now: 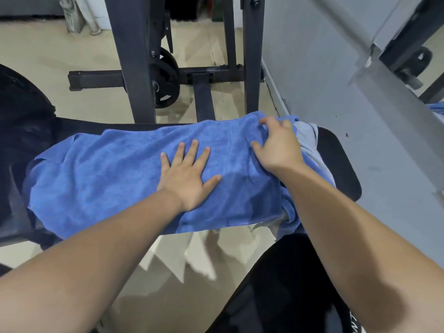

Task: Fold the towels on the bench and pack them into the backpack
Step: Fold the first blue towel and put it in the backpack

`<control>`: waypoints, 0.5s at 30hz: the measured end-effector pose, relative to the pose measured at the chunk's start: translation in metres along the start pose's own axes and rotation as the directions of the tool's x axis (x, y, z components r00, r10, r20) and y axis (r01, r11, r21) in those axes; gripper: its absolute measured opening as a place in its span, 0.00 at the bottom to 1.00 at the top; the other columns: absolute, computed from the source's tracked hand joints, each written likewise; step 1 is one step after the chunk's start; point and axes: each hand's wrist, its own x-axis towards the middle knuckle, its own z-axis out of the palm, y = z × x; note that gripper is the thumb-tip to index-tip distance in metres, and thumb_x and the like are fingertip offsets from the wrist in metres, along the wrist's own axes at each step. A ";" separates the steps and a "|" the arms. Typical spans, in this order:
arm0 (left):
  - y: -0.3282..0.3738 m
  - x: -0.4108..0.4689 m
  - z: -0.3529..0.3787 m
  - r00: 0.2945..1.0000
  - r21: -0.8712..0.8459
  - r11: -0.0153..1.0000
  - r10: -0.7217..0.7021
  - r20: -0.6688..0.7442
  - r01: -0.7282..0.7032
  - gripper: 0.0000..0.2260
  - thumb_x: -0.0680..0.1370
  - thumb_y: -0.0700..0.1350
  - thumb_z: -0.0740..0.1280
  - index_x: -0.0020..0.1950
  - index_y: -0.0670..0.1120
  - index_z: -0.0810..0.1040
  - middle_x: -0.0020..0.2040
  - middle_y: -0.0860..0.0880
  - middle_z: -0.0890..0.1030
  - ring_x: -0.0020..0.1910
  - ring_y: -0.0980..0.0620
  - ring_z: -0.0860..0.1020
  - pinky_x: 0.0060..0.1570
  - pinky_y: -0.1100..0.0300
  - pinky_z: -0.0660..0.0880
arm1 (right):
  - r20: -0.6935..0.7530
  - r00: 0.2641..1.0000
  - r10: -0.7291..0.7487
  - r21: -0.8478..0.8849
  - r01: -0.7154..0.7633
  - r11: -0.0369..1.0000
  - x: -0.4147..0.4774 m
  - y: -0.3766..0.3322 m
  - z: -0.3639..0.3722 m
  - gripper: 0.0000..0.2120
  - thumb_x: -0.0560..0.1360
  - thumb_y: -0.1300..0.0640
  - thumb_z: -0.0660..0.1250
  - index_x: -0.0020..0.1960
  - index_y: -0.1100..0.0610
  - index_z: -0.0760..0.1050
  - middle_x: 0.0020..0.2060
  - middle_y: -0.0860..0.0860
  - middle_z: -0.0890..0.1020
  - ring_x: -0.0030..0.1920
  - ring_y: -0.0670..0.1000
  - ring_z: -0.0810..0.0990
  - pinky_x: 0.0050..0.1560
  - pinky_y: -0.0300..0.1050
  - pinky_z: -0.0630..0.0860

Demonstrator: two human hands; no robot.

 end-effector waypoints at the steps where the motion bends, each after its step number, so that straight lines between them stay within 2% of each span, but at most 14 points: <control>1: -0.001 -0.001 0.001 1.000 -0.002 1.000 -0.007 -0.017 0.007 0.37 0.77 0.73 0.44 0.82 0.57 0.42 0.82 0.51 0.39 0.81 0.44 0.37 0.75 0.34 0.39 | 0.010 1.000 0.001 0.004 -0.001 1.000 -0.007 0.001 -0.002 0.25 0.77 0.53 0.69 0.72 0.51 0.68 0.62 0.56 0.73 0.54 0.57 0.78 0.51 0.44 0.69; 3: 0.000 -0.003 -0.002 0.998 0.011 1.000 0.002 -0.056 -0.001 0.37 0.77 0.72 0.44 0.82 0.57 0.43 0.83 0.50 0.39 0.81 0.43 0.39 0.75 0.34 0.40 | 0.033 0.999 0.037 0.057 -0.039 0.998 -0.020 0.003 -0.009 0.25 0.76 0.51 0.70 0.71 0.52 0.68 0.51 0.51 0.79 0.53 0.57 0.80 0.50 0.47 0.73; 4: 0.001 -0.004 -0.004 0.997 0.017 1.000 0.015 -0.079 -0.013 0.37 0.78 0.71 0.45 0.82 0.56 0.44 0.83 0.50 0.40 0.81 0.43 0.40 0.76 0.34 0.41 | 0.046 0.996 0.070 0.077 -0.074 0.994 -0.026 0.004 -0.014 0.25 0.75 0.50 0.70 0.70 0.51 0.68 0.45 0.50 0.80 0.51 0.56 0.80 0.50 0.49 0.75; 6: 0.007 -0.011 -0.007 0.994 0.010 0.999 0.031 -0.105 -0.030 0.35 0.78 0.71 0.46 0.82 0.57 0.46 0.83 0.49 0.42 0.81 0.42 0.41 0.76 0.34 0.41 | 0.109 0.985 0.131 0.076 -0.140 0.987 -0.034 0.008 -0.024 0.24 0.74 0.50 0.70 0.68 0.49 0.68 0.40 0.47 0.78 0.48 0.53 0.79 0.50 0.50 0.76; 9: 0.013 -0.025 -0.007 0.995 -0.019 0.999 0.035 -0.094 -0.037 0.35 0.78 0.71 0.47 0.82 0.59 0.46 0.83 0.50 0.42 0.81 0.42 0.41 0.75 0.33 0.41 | 0.261 0.960 0.106 0.089 -0.133 0.987 -0.045 0.013 -0.032 0.19 0.73 0.56 0.69 0.63 0.46 0.72 0.37 0.44 0.75 0.43 0.49 0.77 0.42 0.42 0.71; 12: 0.014 -0.038 -0.004 0.997 -0.015 0.999 0.043 -0.064 -0.044 0.34 0.78 0.72 0.46 0.81 0.61 0.46 0.83 0.50 0.41 0.81 0.41 0.39 0.75 0.32 0.40 | 0.254 0.964 0.080 0.119 -0.113 0.987 -0.054 0.015 -0.033 0.13 0.75 0.63 0.64 0.52 0.49 0.80 0.39 0.43 0.77 0.40 0.46 0.75 0.38 0.36 0.68; 15: 0.010 -0.046 -0.004 0.998 -0.005 0.999 0.037 -0.045 -0.037 0.34 0.78 0.72 0.46 0.81 0.61 0.45 0.83 0.50 0.40 0.81 0.41 0.39 0.74 0.31 0.41 | 0.199 0.974 0.110 -0.101 -0.092 0.991 -0.057 0.020 -0.038 0.12 0.76 0.65 0.63 0.47 0.53 0.83 0.43 0.45 0.82 0.46 0.51 0.79 0.45 0.42 0.75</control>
